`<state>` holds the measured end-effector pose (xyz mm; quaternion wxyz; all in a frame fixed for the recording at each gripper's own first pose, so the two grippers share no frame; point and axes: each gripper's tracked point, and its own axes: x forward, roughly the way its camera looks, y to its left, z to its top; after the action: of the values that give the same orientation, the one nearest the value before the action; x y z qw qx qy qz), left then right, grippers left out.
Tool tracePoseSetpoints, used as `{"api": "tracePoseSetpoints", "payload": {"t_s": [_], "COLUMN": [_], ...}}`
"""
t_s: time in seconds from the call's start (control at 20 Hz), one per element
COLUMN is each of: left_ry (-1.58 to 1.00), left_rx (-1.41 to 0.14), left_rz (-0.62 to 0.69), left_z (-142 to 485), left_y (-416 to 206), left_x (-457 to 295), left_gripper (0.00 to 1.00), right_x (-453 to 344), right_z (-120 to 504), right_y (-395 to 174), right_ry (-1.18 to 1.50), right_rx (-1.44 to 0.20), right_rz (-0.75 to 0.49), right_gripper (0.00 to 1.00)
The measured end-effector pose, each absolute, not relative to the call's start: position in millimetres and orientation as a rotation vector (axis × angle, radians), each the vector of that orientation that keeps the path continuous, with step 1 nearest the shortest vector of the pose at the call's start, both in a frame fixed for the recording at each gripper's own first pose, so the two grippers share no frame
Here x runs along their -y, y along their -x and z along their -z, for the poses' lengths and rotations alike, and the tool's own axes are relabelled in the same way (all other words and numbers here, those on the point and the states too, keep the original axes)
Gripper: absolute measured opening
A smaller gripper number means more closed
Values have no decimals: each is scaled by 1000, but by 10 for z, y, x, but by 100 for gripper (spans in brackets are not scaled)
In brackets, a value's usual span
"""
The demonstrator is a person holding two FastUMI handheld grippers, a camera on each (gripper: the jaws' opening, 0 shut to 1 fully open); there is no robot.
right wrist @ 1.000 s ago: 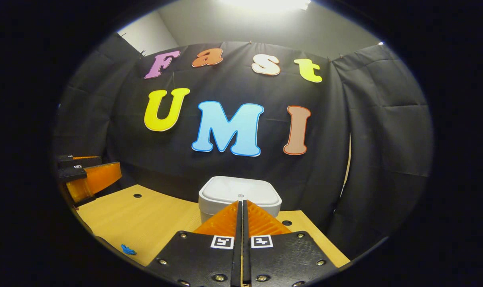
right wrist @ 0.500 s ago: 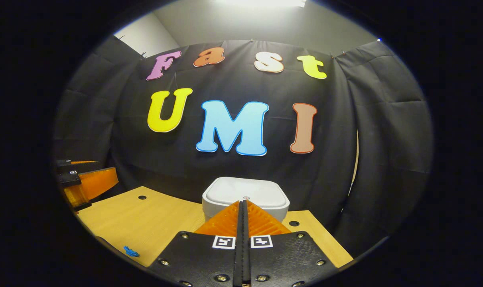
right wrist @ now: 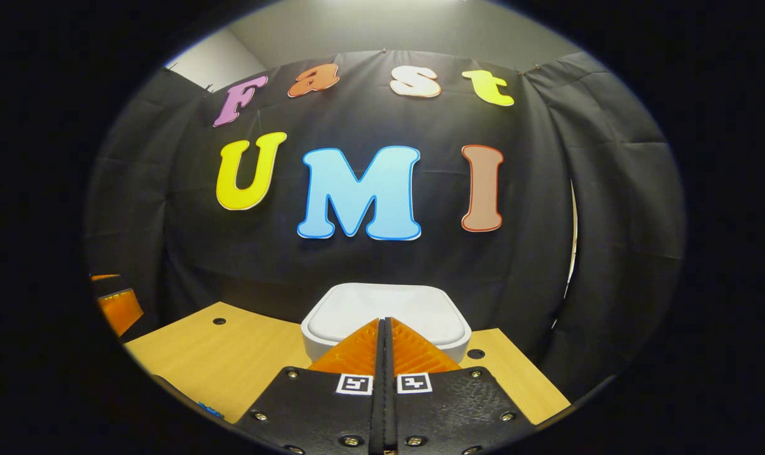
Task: Press the lid of the desktop garbage bin to open it, pick up the crumpled paper on the desktop and throw it into the bin, then pick up the pop can on the desktop and drop it into the bin, and finally close the garbage bin lid.
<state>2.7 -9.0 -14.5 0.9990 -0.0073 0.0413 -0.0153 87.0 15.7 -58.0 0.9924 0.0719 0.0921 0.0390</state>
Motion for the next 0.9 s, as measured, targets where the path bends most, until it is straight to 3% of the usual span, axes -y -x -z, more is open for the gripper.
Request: {"api": "tracePoseSetpoints", "payload": {"t_s": [0.35,0.9], "left_ry": [15,10], "left_rx": [-92,-98], "left_rz": [-6,-3], "left_z": [166,193], "left_y": [25,-44], "left_x": [-22,13], "left_gripper": [95,95], "right_x": [-146,-198], "right_z": [812,957], "right_y": [-1214,-1278], "right_ry": [-185,-213], "right_rx": [-258,-334], "right_rz": [-79,-124], "right_gripper": [0,0]}}
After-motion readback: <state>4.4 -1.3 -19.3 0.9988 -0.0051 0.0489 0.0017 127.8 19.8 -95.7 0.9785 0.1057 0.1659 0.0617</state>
